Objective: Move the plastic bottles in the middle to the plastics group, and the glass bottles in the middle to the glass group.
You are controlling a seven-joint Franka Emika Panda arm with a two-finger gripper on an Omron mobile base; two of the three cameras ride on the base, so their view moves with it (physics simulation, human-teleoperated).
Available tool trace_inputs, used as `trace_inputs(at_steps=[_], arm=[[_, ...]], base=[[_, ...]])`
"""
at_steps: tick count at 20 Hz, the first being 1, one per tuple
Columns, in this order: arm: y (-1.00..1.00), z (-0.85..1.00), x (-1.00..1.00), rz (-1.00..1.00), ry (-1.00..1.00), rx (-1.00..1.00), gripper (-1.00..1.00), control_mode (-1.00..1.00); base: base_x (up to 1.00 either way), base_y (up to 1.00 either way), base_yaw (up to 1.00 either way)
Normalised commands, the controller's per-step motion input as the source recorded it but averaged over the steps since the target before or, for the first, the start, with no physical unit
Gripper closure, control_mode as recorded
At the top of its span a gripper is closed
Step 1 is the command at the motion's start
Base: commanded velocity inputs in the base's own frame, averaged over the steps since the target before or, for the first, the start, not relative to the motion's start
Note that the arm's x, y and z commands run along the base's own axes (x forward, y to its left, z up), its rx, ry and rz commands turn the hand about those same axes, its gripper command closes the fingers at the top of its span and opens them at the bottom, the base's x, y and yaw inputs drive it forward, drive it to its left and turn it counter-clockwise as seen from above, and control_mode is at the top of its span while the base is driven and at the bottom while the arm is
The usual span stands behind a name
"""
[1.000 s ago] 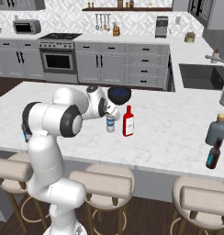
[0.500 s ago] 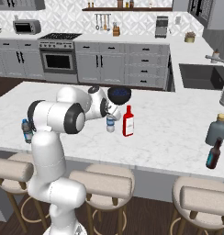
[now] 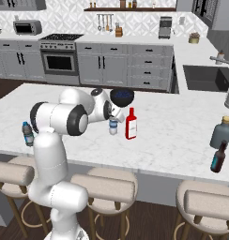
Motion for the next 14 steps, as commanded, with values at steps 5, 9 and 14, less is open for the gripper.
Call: trace_inputs(at_steps=[5, 9, 14], arm=[[-0.04, 0.01, -0.09, 0.03, -0.15, 0.01, 1.0, -1.0], [0.0, 0.11, -0.48, 0.2, -0.12, 0.1, 1.0, -1.0], [0.0, 0.28, -0.51, 0.15, 0.0, 0.06, 1.0, -1.0]], base=[[0.0, 0.0, 0.0], [0.0, 0.0, 0.0], [0.0, 0.0, 0.0]])
